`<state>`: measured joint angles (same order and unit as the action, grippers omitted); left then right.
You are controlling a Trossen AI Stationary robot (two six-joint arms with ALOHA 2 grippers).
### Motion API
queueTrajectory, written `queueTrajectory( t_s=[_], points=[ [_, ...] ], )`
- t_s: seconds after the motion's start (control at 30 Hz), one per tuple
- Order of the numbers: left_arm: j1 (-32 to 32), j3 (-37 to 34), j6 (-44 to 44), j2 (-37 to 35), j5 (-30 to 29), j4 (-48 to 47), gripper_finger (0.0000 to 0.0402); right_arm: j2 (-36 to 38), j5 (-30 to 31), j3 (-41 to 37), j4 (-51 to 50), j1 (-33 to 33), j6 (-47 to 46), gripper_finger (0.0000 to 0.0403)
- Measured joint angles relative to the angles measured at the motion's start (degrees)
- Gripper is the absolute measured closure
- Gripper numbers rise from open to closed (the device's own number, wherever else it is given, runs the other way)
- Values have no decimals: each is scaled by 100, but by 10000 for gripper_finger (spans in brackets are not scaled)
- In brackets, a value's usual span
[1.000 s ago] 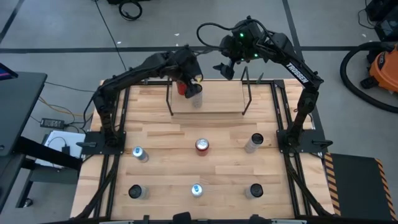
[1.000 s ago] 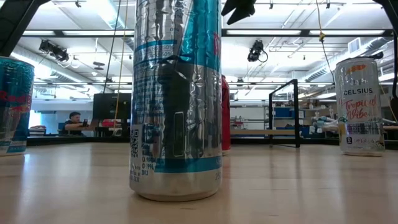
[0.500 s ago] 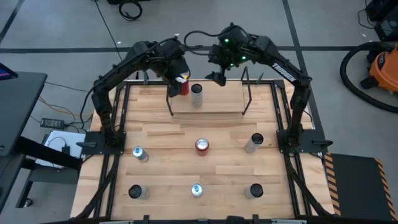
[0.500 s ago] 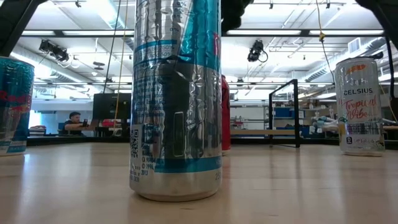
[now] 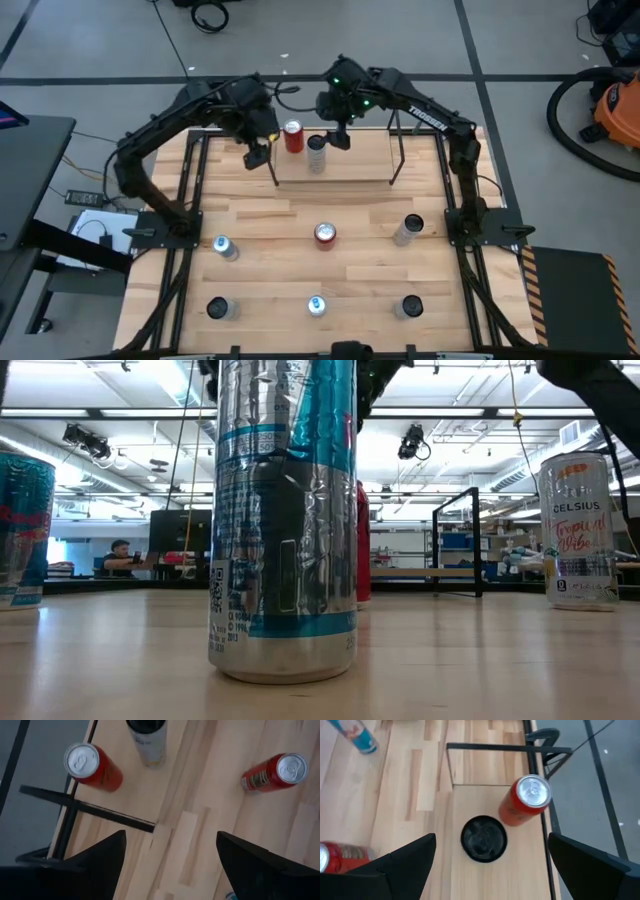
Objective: Place canned beverage on shelf
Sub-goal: Put the left white yellow soda can on the shelf
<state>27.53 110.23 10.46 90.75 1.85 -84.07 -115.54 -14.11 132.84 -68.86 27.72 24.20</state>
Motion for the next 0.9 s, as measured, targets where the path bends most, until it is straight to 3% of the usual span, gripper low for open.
queueTrajectory(
  t_s=[0.23,0.43,0.67,0.9],
  points=[
    [0,-1764,-313,-1142,-2,1153,90,-137,220,2,-2,-22,-154,9],
    [-15,-2756,-535,-1778,-2,1710,90,-389,179,0,-160,-6,-233,9],
    [-15,-3334,-653,-2118,-2,1978,90,-806,383,0,-120,-24,-16,9],
    [-15,-3381,-678,-2176,-2,1978,90,-915,279,0,-101,-39,173,15]
  ],
)
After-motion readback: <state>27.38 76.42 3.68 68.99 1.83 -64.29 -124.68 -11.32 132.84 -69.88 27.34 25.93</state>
